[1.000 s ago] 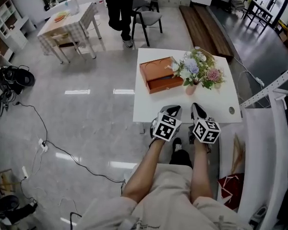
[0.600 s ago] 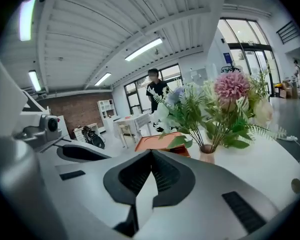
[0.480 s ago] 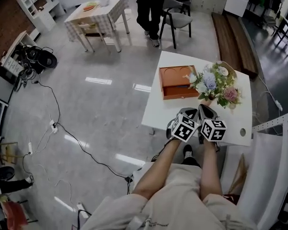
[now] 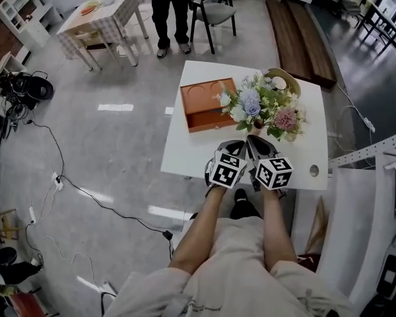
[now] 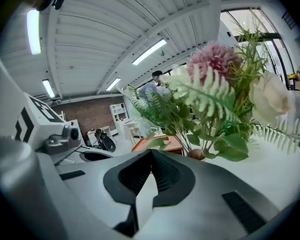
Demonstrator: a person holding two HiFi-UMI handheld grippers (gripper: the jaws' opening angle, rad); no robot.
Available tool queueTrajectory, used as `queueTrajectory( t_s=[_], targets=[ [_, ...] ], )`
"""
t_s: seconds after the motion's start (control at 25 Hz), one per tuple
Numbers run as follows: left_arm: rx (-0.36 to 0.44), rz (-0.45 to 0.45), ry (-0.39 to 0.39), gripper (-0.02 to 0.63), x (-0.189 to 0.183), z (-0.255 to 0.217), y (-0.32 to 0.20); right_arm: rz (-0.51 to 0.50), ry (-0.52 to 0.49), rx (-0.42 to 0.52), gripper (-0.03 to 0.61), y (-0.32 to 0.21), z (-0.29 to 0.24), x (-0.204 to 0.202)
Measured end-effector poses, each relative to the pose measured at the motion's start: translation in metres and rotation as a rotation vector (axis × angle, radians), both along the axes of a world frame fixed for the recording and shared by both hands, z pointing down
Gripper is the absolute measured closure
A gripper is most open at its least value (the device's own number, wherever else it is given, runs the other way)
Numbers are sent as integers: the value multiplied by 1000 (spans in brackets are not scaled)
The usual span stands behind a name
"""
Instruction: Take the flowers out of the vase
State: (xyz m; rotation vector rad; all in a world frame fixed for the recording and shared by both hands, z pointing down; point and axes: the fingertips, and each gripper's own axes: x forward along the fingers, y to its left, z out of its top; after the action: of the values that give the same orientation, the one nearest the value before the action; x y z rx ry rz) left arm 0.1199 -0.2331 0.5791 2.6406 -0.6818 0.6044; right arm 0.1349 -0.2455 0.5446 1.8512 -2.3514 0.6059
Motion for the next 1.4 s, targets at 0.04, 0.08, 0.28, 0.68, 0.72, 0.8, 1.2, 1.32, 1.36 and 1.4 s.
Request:
queueTrajectory(
  t_s=[0.04,0.08,0.28,0.68,0.72,0.8,1.2,1.32,1.36,1.4],
  targets=[
    [-2,-7,4,604,4,0,-3,-2,4,-3,571,0,3,6],
    [0,-13,9,604,8,-1,-7,-4,8,-9,571,0,7,13],
    [-1,-55,22,604,28,-1,-16,3,25,-45,571,1,27,45],
    [-18,-149,5,604,64,6,-22,-62,44,-140,569,3,61,95],
    [-17,-172,8,604,63,5,-24,-82,58,-142,569,4,64,95],
    [-15,-214,15,604,62,4,-31,-128,64,-131,569,0,65,93],
    [16,-386,49,604,55,1,-44,-319,0,-58,568,-14,59,88],
    [22,-400,27,604,53,5,-41,-351,-3,-38,566,-14,60,89],
    [20,-404,22,604,53,6,-40,-358,-3,-35,563,-14,60,89],
    [19,-407,20,604,53,6,-39,-367,-2,-32,552,-14,61,88]
  ],
)
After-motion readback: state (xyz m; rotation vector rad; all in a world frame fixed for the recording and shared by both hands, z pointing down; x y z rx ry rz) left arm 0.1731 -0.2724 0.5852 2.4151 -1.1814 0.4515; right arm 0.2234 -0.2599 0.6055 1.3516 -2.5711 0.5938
